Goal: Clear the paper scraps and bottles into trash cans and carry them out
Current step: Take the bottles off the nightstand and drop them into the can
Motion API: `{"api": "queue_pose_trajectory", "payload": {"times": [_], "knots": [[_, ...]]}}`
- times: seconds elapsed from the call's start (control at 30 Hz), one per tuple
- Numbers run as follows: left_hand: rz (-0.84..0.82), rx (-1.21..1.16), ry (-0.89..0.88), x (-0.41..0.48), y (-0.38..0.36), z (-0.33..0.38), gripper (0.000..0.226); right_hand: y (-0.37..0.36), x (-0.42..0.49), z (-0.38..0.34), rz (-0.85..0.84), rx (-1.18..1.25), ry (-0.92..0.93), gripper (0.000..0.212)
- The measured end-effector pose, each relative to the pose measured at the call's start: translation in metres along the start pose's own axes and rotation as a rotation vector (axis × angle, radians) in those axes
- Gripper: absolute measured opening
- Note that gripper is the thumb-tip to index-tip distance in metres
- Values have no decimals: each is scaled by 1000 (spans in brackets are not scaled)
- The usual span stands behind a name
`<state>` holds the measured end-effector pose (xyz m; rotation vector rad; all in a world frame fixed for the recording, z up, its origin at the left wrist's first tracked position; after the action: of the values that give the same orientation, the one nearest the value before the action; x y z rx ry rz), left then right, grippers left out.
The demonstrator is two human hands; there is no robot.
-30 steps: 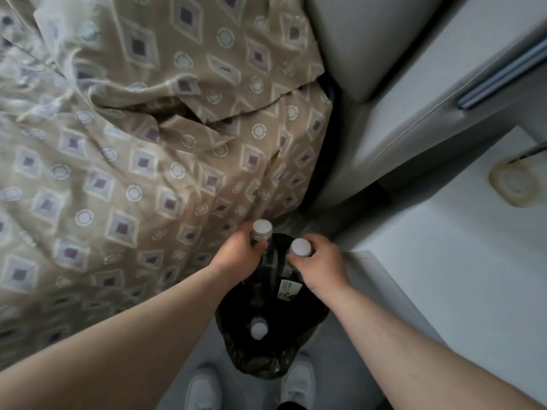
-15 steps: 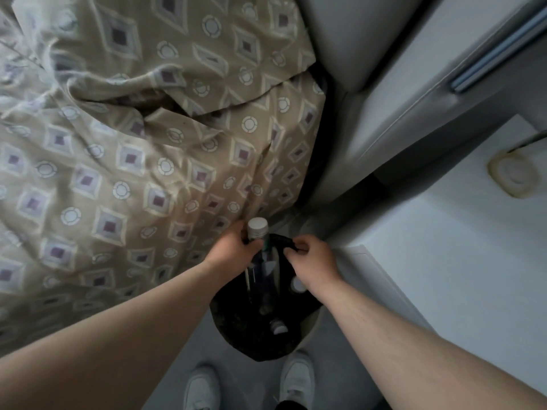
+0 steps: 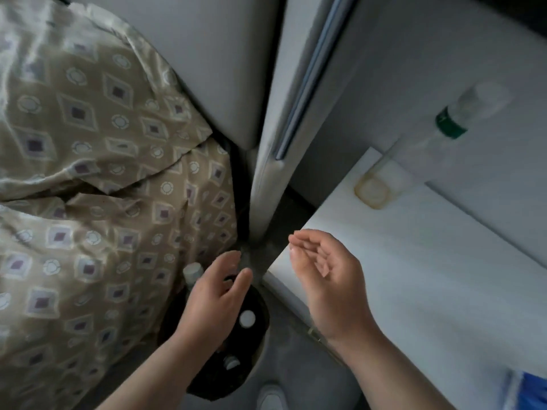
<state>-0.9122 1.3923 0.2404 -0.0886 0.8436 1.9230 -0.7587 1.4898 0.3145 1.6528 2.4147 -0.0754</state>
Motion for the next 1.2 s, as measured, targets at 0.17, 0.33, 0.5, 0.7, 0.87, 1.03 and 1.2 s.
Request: {"api": "queue_pose_trajectory", "payload": {"times": [0.17, 0.33, 0.5, 0.7, 0.87, 1.03, 1.2], "knots": [[-133, 224, -361, 20, -78, 98, 69, 99, -4, -59, 273, -35, 149, 16], [-156, 763, -402, 38, -133, 99, 95, 174, 3, -93, 481, 33, 227, 17], [-110, 795, -418, 36, -134, 102, 103, 214, 28, -114, 544, 74, 270, 15], [-119, 810, -401, 39, -137, 102, 105, 189, 87, -122, 294, -79, 122, 72], [-270, 884, -320, 48, -147, 90, 103, 169, 115, -127, 196, -119, 181, 46], [-212, 809, -341, 47, -141, 95, 104, 176, 115, -134, 272, -135, 214, 35], [-90, 753, -451, 43, -134, 104, 104, 185, 77, -153, 338, -59, 310, 27]]}}
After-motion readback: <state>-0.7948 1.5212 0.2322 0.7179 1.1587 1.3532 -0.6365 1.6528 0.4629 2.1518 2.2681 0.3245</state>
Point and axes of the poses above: each hand's wrist, its own x-axis towards the middle knuckle, its own y-axis out of the back of the hand, z = x × y, the point moved 10 cm from there along x, towards the middle knuckle, and after that the axes turned 8 degrees about x, right-handed, at the moved point
